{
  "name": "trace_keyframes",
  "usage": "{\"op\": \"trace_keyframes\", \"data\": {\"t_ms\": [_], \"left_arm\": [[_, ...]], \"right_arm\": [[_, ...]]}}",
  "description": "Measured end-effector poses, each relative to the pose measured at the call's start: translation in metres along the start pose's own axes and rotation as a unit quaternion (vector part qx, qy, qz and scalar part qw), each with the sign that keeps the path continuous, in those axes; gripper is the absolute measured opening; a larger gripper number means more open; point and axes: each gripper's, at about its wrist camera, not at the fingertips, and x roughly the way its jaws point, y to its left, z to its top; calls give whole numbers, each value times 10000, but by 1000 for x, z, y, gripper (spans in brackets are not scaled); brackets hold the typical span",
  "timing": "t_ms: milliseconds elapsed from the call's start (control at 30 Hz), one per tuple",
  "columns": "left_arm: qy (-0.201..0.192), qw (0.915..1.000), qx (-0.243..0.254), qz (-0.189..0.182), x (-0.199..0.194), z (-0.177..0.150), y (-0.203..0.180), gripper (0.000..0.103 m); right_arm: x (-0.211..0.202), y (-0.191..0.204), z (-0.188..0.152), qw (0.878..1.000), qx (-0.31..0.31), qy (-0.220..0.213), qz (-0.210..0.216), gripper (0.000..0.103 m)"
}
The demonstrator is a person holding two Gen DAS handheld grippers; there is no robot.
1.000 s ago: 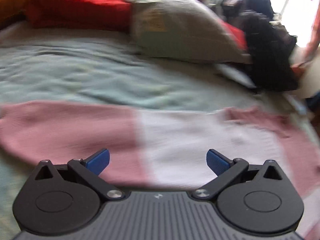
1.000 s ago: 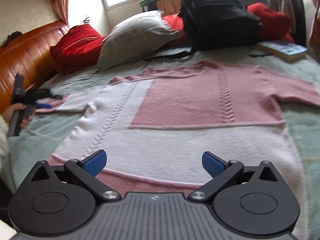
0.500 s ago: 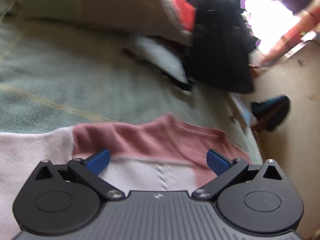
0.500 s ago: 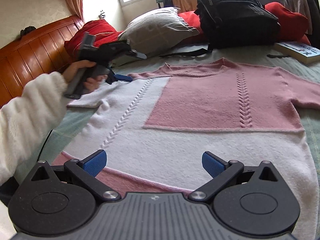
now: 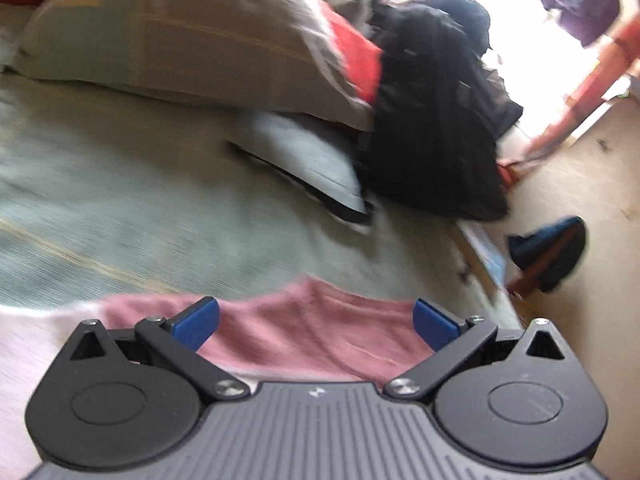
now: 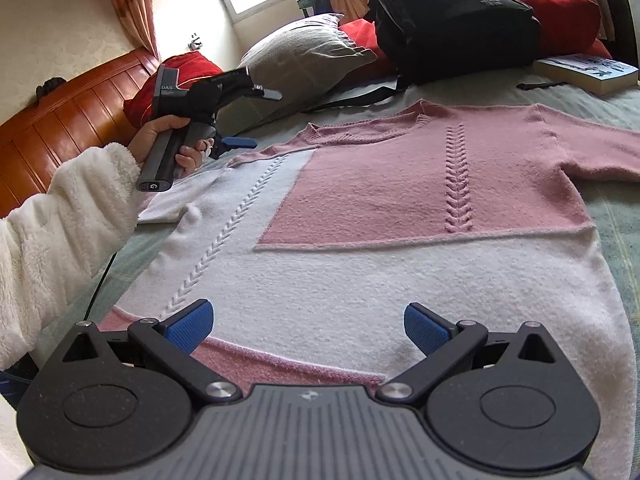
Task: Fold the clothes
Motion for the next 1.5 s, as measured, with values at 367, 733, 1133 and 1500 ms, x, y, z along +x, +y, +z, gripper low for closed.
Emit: {"op": "trace_keyframes", "data": {"t_ms": [367,733,1133,1500], "left_arm": [[-11,9977,374,574,11,-2,-21,102],[-375,9895,513,1294,-142,5,5,102],[-300,9900,-867,1071,-196,-39,148,102],[-1218,9706,-1645,1270,-294,-41,222,102]], "right_arm": [[-15,-4,-2,9998,46,-91,-191,103],[-30,43,-3,9992,-314,-244,-30,103],[-12,93,2,9974,-696,7,-178,103],[15,104,5,9964,-764,226,-289,103]]}}
